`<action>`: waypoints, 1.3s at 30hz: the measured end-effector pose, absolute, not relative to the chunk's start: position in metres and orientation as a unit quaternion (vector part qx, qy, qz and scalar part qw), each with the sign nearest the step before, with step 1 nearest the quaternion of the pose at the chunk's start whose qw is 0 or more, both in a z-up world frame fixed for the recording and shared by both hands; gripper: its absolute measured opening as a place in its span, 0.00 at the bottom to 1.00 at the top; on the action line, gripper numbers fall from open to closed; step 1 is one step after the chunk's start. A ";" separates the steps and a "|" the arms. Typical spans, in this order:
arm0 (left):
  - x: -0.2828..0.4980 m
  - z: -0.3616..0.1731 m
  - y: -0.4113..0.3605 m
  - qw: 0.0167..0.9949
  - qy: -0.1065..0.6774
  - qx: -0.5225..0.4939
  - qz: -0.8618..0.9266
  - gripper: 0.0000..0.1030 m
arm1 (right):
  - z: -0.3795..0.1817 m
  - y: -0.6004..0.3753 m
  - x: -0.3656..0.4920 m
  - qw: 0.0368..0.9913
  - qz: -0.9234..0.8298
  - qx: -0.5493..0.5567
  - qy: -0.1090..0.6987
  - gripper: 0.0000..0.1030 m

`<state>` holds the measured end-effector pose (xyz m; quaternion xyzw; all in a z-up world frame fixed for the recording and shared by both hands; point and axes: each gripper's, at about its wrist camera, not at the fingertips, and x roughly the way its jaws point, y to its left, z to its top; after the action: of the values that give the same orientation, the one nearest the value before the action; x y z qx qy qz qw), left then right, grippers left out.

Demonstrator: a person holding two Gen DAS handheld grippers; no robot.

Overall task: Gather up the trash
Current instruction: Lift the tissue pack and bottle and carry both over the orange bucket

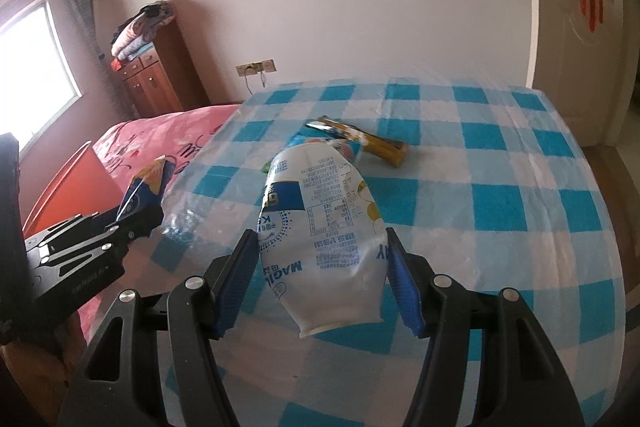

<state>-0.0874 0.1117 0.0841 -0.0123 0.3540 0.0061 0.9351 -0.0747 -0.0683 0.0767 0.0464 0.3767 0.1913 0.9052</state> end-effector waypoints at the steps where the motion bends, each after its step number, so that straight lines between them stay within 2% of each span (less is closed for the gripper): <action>1: -0.089 0.086 0.114 0.936 0.352 -0.013 0.007 0.33 | 0.079 -0.065 -0.076 0.906 0.193 0.044 0.375 0.61; 23: -0.130 0.131 0.180 0.954 0.294 -0.036 0.055 0.33 | 0.118 -0.005 -0.097 0.906 0.239 0.008 0.350 0.61; 39: -0.158 0.158 0.239 0.957 0.261 -0.056 0.115 0.33 | 0.154 0.076 -0.104 0.891 0.318 -0.033 0.322 0.61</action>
<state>-0.1578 0.2387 0.1579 -0.0559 0.2606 0.1146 0.9570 -0.1042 0.0757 0.1536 -0.0333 0.3222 0.3178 0.8911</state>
